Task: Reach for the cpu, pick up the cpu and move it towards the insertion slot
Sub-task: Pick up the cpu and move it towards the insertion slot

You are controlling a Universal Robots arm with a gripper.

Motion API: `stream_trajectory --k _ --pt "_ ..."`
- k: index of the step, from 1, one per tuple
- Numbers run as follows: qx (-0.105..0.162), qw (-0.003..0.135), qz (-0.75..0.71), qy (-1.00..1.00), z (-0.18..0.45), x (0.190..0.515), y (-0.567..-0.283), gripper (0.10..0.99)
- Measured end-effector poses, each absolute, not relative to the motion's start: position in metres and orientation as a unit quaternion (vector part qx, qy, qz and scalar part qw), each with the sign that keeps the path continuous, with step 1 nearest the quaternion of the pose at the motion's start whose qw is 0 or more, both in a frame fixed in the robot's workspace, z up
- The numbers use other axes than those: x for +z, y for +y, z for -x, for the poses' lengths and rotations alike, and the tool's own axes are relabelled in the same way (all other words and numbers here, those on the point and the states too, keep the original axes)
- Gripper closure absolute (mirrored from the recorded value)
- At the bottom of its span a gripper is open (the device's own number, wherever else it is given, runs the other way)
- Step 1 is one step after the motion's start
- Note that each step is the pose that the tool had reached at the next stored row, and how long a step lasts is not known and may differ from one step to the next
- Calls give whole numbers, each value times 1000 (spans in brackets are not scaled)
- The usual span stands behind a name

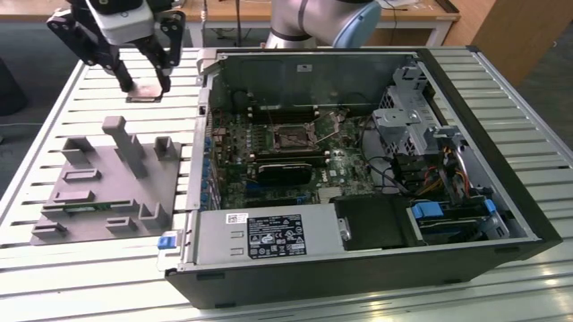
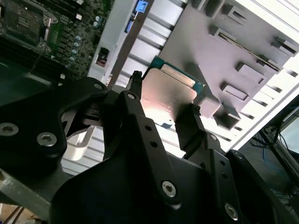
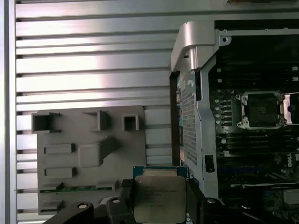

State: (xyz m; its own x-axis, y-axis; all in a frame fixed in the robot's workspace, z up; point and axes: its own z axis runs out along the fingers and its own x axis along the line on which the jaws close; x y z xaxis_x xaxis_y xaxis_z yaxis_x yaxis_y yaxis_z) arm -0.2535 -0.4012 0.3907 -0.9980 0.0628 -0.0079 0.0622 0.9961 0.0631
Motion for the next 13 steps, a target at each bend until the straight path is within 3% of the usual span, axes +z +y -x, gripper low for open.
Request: stream_trajectory --k 13 --pt "31 6 -31 999 201 389 -401 549"
